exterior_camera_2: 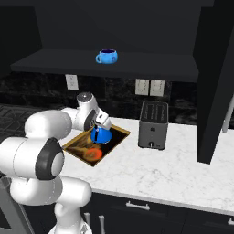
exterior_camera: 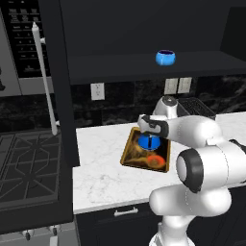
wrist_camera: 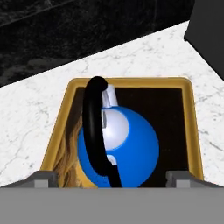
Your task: Pick the kettle from the counter and place it on the tray. Then pick the mug from the cabinet and place it on the tray. Then close the cabinet doors.
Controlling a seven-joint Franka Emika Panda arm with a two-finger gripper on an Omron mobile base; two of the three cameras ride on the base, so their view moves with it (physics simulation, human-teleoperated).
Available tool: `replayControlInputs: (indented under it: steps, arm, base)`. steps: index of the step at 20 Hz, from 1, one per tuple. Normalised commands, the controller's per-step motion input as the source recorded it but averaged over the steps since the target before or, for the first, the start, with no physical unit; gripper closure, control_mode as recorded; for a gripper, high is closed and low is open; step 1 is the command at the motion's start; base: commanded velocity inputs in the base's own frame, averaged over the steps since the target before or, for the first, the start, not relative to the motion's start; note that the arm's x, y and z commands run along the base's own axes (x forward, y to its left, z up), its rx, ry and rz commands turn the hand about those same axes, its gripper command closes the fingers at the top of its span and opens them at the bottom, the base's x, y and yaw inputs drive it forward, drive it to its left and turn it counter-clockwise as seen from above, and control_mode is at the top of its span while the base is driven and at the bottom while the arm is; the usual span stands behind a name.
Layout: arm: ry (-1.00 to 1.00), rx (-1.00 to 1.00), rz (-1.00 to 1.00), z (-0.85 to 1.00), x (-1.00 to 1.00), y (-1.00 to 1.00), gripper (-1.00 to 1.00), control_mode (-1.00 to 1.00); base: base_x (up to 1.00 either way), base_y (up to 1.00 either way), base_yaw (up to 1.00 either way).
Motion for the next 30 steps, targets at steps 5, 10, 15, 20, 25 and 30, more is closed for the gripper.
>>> replayControlInputs:
  steps: [5, 10, 15, 20, 25, 30]
  arm:
    - [-0.13, 0.0, -0.01, 0.25, -0.91, 0.0, -1.0, -1.0]
    - [-0.11, -0.01, 0.06, 0.71, -0.96, -0.1, -1.0, -1.0]
    - [0.07, -0.01, 0.05, 1.0, -0.79, -0.08, -1.0, -1.0]
    - [0.2, -0.1, -0.06, 1.0, -0.48, 0.0, -1.0, -1.0]
    - [0.19, -0.13, -0.1, 1.0, -0.16, 0.0, -1.0, -1.0]
    - [0.13, -0.06, -0.02, 0.28, 0.02, 0.03, -1.0, -1.0]
  base:
    - [0.0, 0.0, 0.0]
    - [0.0, 0.0, 0.0]
    - [0.0, 0.0, 0.0]
    - [0.0, 0.0, 0.0]
    - [0.0, 0.0, 0.0]
    - [0.0, 0.0, 0.0]
